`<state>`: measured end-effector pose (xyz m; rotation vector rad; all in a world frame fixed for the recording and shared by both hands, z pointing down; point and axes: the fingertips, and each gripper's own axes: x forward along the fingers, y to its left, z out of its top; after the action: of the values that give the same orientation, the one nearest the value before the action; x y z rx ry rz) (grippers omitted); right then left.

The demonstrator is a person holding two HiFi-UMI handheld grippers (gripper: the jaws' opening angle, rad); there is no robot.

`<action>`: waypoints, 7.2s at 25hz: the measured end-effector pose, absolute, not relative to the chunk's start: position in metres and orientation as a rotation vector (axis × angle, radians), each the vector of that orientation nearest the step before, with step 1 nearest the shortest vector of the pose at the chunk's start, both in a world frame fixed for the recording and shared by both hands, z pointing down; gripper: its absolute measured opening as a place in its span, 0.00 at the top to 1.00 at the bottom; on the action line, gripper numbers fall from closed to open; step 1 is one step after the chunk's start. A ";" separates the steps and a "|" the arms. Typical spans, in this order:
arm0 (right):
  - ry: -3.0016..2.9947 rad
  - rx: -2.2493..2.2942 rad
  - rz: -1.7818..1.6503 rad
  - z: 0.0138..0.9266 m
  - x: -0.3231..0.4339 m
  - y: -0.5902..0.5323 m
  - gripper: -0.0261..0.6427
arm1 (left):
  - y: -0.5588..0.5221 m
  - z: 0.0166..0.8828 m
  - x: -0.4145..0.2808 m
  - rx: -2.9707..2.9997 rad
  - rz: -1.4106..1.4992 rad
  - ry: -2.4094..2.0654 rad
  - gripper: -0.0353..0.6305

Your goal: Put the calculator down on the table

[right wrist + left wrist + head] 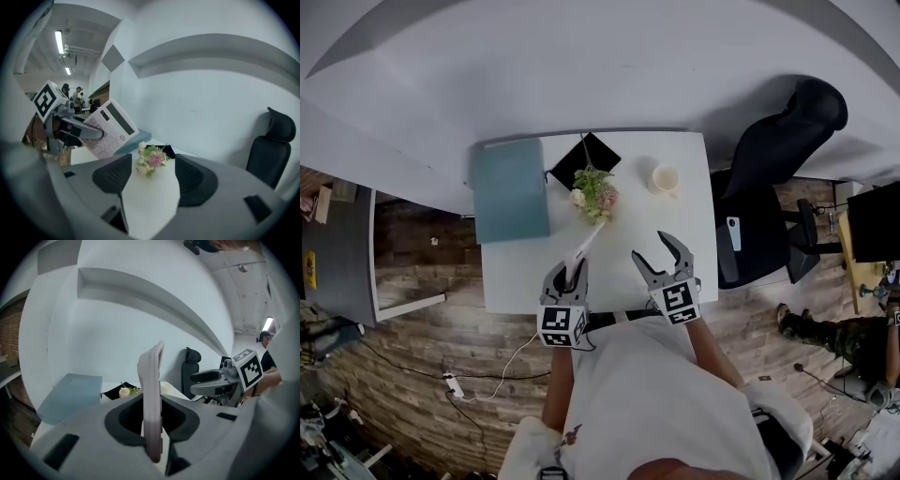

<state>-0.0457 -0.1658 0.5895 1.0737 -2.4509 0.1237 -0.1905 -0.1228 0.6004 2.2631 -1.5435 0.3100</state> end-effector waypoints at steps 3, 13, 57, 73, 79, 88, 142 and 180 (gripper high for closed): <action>-2.426 1.072 0.149 0.600 -0.046 -0.163 0.53 | -0.124 0.611 -0.187 2.264 0.316 -1.497 0.84; -2.378 1.042 0.205 0.628 -0.046 -0.154 0.53 | -0.121 0.647 -0.177 2.202 0.298 -1.366 0.84; -2.237 0.872 0.338 0.712 -0.051 -0.135 0.55 | -0.108 0.763 -0.151 1.856 0.181 -1.036 0.84; -2.220 0.855 0.345 0.721 -0.051 -0.129 0.56 | -0.101 0.782 -0.147 1.784 0.149 -0.986 0.84; -2.221 0.850 0.341 0.722 -0.051 -0.127 0.56 | -0.100 0.788 -0.146 1.762 0.130 -0.972 0.84; -2.221 0.842 0.334 0.722 -0.053 -0.126 0.56 | -0.102 0.794 -0.152 1.804 0.229 -1.040 0.79; -2.142 1.021 0.286 0.701 -0.068 -0.104 0.58 | -0.112 0.807 -0.192 1.972 0.552 -1.256 0.45; -2.629 1.242 -0.035 0.499 -0.044 -0.055 0.56 | -0.039 0.489 -0.192 2.500 0.306 -1.906 0.46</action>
<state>-0.0444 -0.0554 0.4992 1.2418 -2.6295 -0.0350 -0.1922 -0.0389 0.4886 2.4997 -1.9058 0.3065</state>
